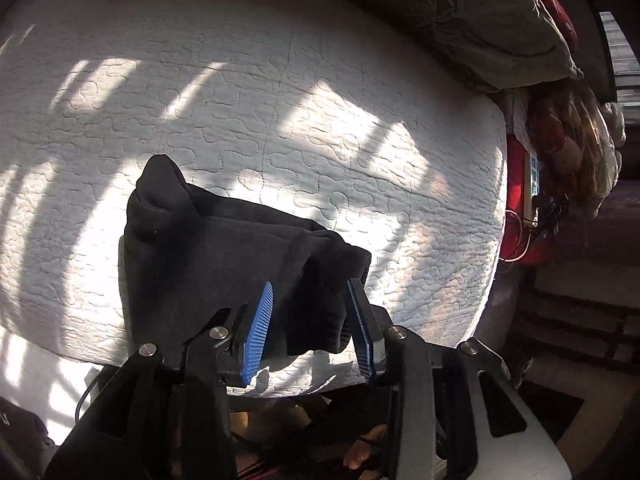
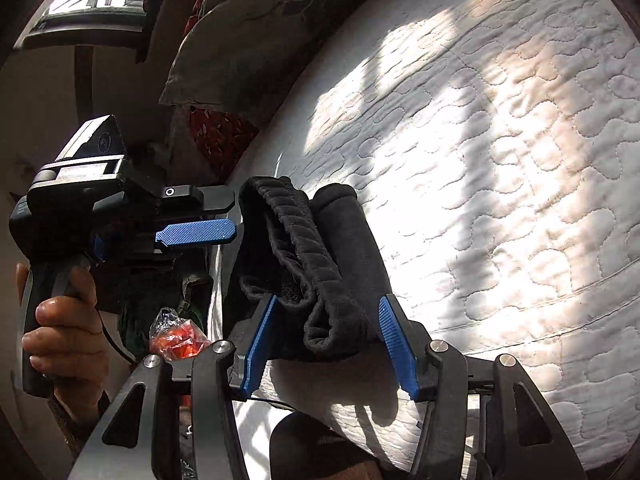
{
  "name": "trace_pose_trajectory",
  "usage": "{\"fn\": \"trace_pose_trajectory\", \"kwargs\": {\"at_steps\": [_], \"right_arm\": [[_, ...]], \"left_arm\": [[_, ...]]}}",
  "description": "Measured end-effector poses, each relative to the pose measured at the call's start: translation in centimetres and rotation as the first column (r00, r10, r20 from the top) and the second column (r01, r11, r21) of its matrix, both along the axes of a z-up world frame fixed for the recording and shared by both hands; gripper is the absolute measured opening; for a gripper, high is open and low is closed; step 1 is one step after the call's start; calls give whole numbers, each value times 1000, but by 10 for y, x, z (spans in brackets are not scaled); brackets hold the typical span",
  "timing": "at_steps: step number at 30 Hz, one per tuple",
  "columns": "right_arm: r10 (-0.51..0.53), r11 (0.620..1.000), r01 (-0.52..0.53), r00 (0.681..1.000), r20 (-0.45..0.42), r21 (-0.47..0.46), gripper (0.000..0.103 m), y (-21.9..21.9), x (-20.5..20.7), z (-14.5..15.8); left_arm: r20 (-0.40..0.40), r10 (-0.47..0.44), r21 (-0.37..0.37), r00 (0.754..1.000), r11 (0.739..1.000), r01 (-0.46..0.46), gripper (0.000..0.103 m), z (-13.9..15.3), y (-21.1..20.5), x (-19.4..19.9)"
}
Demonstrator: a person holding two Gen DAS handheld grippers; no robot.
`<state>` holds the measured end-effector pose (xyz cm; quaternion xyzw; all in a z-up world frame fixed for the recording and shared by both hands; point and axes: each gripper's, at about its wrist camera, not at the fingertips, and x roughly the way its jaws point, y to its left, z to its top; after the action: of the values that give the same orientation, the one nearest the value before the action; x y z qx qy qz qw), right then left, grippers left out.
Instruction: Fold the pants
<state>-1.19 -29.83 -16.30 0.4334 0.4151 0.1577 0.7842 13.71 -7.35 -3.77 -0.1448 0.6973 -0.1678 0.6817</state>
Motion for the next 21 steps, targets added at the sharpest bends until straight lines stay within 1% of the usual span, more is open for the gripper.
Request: {"fn": "trace_pose_trajectory", "kwargs": {"at_steps": [1, 3, 5, 7, 9, 11, 13, 15, 17, 20, 21], "right_arm": [[-17, 1000, 17, 1000, 13, -8, 55, -5, -3, 4], [-32, 999, 33, 997, 76, -23, 55, -11, -8, 19], [-30, 999, 35, 989, 148, -33, 55, -10, -11, 36], [1, 1000, 3, 976, 217, -17, 57, -3, -8, 52], [61, 998, -65, 959, 277, 5, 61, 16, 3, 68], [117, 991, -130, 946, 304, 21, 64, 33, 11, 75], [164, 981, -186, 944, 286, 52, 66, 49, 23, 71], [184, 976, -206, 951, 250, 64, 66, 57, 32, 60], [170, 983, -181, 961, 216, 32, 66, 55, 36, 48], [104, 994, -108, 982, 157, 15, 66, 33, 35, 26], [86, 996, -89, 987, 132, 15, 64, 25, 37, 18]], "left_arm": [[15, 29, -28, 999, 999, -29, 49, 1, 13, -7], [29, 79, -78, 996, 994, -76, 50, -4, 37, -22], [31, 138, -137, 990, 982, -133, 50, -14, 58, -38], [22, 188, -191, 982, 965, -180, 50, -24, 73, -53], [7, 220, -232, 976, 949, -212, 50, -33, 79, -60], [15, 249, -239, 968, 941, -238, 50, -37, 86, -58], [28, 274, -246, 961, 934, -259, 50, -41, 86, -52], [27, 288, -235, 957, 932, -274, 50, -47, 86, -44], [24, 283, -201, 959, 941, -273, 50, -59, 81, -36], [10, 280, -131, 960, 952, -276, 50, -85, 75, -25], [-2, 281, -111, 960, 954, -280, 50, -96, 74, -23]]}}
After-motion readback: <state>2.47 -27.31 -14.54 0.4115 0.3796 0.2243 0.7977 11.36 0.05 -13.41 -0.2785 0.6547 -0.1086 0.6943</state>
